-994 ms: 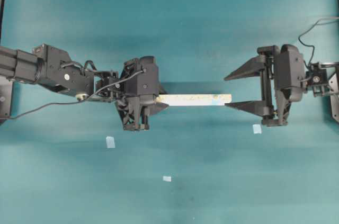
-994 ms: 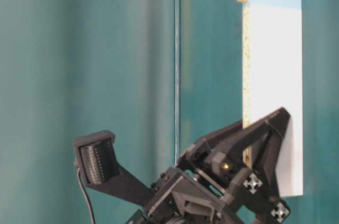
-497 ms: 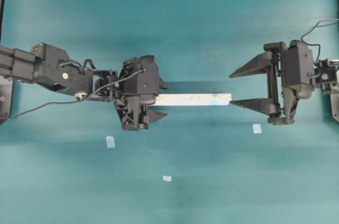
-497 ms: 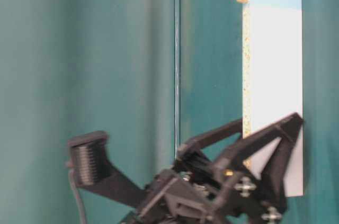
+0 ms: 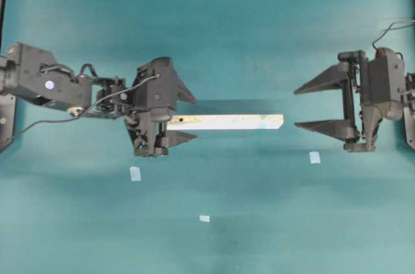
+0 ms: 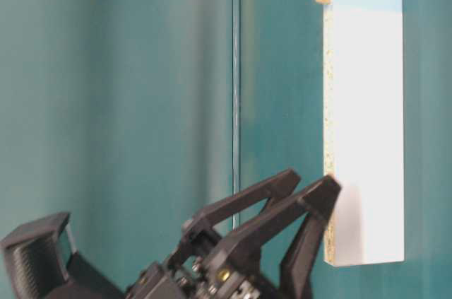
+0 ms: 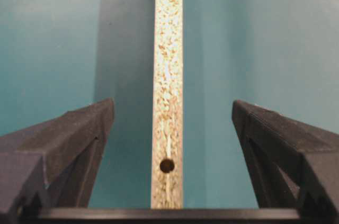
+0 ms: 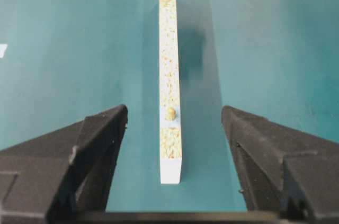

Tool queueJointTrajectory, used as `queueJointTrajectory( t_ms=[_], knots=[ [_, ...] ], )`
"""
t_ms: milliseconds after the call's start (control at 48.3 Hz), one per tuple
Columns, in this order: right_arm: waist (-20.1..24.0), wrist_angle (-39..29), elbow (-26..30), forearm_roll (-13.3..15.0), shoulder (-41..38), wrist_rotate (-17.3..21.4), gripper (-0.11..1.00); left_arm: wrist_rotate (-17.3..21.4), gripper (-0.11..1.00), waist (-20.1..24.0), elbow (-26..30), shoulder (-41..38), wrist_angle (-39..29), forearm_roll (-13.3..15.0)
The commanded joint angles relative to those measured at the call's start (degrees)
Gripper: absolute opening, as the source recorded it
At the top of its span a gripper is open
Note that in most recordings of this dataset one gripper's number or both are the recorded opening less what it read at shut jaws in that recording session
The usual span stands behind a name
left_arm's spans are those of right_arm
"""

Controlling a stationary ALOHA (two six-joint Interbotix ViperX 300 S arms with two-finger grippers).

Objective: Insert the rod into the hole on the wooden board.

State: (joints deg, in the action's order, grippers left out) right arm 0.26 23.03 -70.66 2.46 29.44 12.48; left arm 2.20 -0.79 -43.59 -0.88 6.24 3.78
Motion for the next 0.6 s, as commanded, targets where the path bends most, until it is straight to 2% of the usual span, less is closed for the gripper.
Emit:
queueJointTrajectory(
  t_ms=[0, 352, 580],
  knots=[
    [-0.1, 0.3, 0.0, -0.1, 0.5, 0.0, 0.8, 0.0, 0.95, -0.1, -0.4, 3.3, -0.3, 0.0],
    [-0.1, 0.1, -0.4, 0.1, 0.6, 0.1, 0.8, 0.0, 0.95, -0.1, -5.7, 10.8, -0.6, 0.0],
    [-0.1, -3.3, -1.0, 0.0, 0.6, 0.2, 0.8, 0.1, 0.95, -0.2, -9.1, 13.9, -0.6, 0.0]
  ],
)
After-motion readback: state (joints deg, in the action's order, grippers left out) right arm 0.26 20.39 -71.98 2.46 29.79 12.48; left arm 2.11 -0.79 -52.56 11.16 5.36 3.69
